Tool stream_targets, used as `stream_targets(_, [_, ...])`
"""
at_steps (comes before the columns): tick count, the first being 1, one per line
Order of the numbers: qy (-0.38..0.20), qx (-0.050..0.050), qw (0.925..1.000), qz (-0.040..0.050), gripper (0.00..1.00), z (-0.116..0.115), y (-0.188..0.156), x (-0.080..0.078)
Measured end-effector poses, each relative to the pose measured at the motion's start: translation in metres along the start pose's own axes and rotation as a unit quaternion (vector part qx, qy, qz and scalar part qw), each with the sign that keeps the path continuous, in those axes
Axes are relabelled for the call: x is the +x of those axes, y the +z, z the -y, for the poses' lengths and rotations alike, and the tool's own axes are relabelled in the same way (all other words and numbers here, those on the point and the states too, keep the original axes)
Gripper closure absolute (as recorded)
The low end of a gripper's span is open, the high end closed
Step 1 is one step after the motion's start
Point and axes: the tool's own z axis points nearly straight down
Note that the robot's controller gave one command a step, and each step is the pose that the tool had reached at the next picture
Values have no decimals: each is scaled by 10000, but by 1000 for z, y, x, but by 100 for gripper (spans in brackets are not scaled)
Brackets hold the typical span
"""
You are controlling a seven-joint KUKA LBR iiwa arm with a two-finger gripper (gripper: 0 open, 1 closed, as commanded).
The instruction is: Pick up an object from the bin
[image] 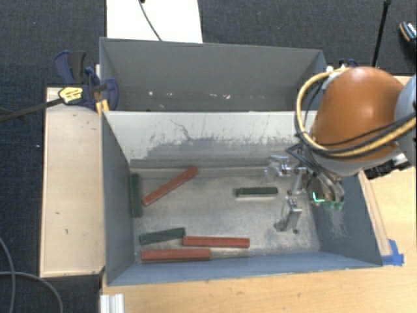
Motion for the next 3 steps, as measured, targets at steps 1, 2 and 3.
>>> stream_targets(1, [-515, -5, 9987, -6, 0, -45, 95, -45])
stream_targets(2, [-788, -3, 9969, -21, 0, -60, 162, 9])
stream_targets(3, [-1056, 7, 9944, 37, 0, -35, 176, -38])
